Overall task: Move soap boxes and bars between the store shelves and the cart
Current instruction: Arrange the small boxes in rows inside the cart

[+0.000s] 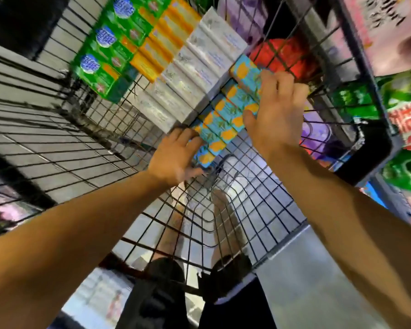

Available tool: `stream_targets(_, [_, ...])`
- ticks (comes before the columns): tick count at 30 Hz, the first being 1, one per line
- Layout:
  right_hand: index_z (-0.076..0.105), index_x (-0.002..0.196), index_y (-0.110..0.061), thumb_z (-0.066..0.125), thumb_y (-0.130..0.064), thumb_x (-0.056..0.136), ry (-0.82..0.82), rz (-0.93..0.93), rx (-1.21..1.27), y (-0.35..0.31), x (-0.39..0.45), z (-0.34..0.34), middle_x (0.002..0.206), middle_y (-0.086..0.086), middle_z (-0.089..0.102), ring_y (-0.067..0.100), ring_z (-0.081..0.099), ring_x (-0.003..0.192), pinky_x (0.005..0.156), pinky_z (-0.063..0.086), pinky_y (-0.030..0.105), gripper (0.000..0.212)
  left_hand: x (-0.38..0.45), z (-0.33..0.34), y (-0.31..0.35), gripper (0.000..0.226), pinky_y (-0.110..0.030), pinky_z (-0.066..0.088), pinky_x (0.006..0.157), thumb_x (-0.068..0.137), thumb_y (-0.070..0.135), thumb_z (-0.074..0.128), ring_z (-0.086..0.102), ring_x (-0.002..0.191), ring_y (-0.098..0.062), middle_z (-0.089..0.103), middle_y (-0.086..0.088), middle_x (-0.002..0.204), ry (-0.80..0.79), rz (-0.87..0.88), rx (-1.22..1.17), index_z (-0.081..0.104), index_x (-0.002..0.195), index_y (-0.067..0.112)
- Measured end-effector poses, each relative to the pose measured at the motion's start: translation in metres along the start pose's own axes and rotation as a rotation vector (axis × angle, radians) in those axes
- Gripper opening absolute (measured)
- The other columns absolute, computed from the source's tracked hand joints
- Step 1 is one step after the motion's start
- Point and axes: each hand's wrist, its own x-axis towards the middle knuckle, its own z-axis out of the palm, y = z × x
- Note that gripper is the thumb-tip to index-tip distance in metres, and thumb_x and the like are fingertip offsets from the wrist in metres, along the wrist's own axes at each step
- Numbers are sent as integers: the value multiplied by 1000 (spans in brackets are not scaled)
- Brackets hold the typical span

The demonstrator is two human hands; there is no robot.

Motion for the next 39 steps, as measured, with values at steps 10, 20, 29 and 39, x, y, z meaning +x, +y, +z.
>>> stream_targets(10, [48, 139, -19, 68, -26, 88, -67, 115, 140, -1, 7, 8, 134, 10, 46, 34, 49, 116, 86, 49, 46, 56, 3, 10, -2, 58, -41, 43, 74, 64, 37, 85, 51, 91, -34, 60, -15, 109, 96, -26, 61, 63, 109, 7])
stream_targets(20, [43, 145, -14, 67, -25, 89, -195, 110, 284, -6, -8, 8, 136, 13, 45, 34, 44, 125, 102, 40, 41, 62, -4, 16, 7, 60, -50, 49, 89, 81, 41, 74, 47, 119, -38, 56, -13, 130, -45, -141, -55, 58, 132, 15])
stream_targets(29, [49, 143, -10, 65, -22, 93, -209, 169, 461, -17, -67, -47, 137, 16, 57, 32, 52, 125, 99, 38, 35, 55, -34, -60, 33, 60, -44, 51, 87, 82, 44, 73, 54, 114, -31, 60, -8, 122, -14, -145, -225, 58, 135, 21])
stream_targets(39, [51, 142, -16, 65, -30, 91, 17, 270, 625, -59, -158, -178, 132, 12, 62, 33, 60, 115, 98, 47, 42, 54, -123, -175, 86, 57, -31, 40, 71, 84, 51, 62, 58, 91, -34, 63, -15, 97, 226, 45, -205, 65, 125, 11])
